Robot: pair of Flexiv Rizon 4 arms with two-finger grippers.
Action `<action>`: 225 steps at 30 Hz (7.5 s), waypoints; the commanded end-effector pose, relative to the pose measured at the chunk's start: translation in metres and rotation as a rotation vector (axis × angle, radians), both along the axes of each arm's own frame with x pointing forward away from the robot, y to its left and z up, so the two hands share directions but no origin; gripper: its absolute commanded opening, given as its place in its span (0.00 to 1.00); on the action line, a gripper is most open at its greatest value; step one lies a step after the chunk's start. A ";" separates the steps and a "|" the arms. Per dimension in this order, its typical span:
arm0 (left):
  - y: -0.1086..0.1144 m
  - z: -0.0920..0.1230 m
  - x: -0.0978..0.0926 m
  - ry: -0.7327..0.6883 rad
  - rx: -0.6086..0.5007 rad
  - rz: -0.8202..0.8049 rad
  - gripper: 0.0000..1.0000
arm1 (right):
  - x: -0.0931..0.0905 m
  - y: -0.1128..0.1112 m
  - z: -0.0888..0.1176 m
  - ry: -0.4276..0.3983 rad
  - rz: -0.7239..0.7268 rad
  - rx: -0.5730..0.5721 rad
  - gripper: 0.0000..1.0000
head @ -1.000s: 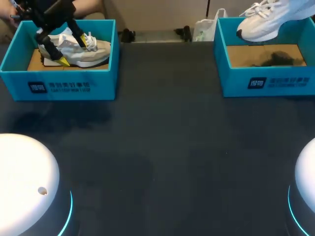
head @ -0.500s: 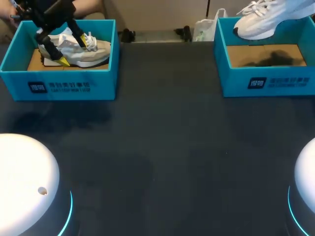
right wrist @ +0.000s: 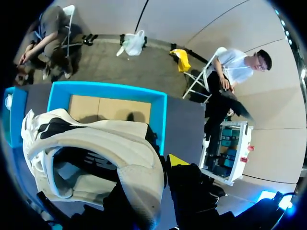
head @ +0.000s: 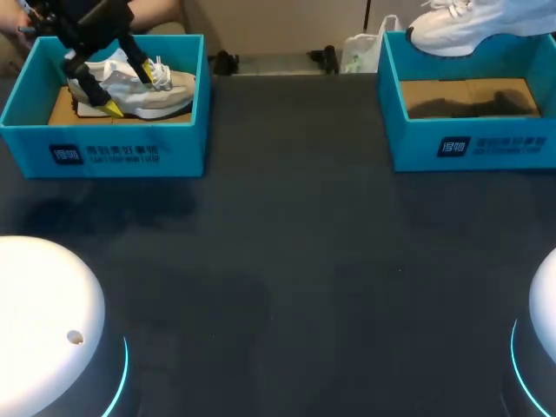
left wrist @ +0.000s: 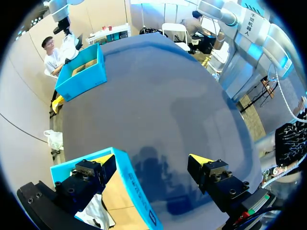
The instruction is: Take the shoe out of the shoebox, open the shoe tongue, remove and reinsert the insole, then place the shoe into the shoebox
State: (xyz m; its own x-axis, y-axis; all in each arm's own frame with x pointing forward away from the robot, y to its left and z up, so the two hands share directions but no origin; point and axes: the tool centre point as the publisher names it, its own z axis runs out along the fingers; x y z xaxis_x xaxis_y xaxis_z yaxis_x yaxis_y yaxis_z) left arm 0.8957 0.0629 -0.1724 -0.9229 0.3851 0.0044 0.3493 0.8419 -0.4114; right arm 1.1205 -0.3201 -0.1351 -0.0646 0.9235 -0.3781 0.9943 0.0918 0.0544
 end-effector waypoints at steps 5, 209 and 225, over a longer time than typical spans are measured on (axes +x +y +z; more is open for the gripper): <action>0.000 0.000 0.000 0.000 0.002 -0.001 1.00 | -0.003 -0.001 -0.001 -0.007 -0.001 0.003 0.00; 0.000 0.000 0.000 0.000 0.002 -0.001 1.00 | -0.104 0.013 -0.140 0.006 -0.103 0.324 1.00; 0.000 0.000 0.000 0.000 0.002 -0.001 1.00 | -0.178 0.062 -0.083 0.044 -0.144 0.396 1.00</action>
